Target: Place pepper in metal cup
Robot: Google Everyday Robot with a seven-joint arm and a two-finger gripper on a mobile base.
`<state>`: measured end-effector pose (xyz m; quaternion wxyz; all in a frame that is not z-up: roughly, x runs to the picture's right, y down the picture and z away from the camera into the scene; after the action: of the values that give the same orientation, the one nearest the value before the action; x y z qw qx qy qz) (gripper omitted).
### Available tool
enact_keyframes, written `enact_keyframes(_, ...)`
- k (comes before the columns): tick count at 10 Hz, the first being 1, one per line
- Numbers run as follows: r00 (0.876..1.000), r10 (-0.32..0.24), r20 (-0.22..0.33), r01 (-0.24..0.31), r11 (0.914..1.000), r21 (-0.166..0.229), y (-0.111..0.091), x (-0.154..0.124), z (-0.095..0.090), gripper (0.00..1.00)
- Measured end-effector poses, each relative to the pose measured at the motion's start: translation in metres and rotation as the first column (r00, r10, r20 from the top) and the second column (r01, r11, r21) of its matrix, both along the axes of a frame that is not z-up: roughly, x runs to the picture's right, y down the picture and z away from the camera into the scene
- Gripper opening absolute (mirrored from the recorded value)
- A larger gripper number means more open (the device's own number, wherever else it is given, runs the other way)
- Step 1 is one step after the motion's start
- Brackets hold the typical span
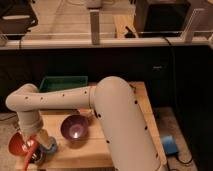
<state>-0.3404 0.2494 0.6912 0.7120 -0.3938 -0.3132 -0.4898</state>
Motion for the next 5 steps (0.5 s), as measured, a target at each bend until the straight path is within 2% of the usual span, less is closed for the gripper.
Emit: enact_keyframes(5,1.000,0.000,0.000,0.000,1.0000,0.000,-0.0001,0.0001,0.0001,0.80)
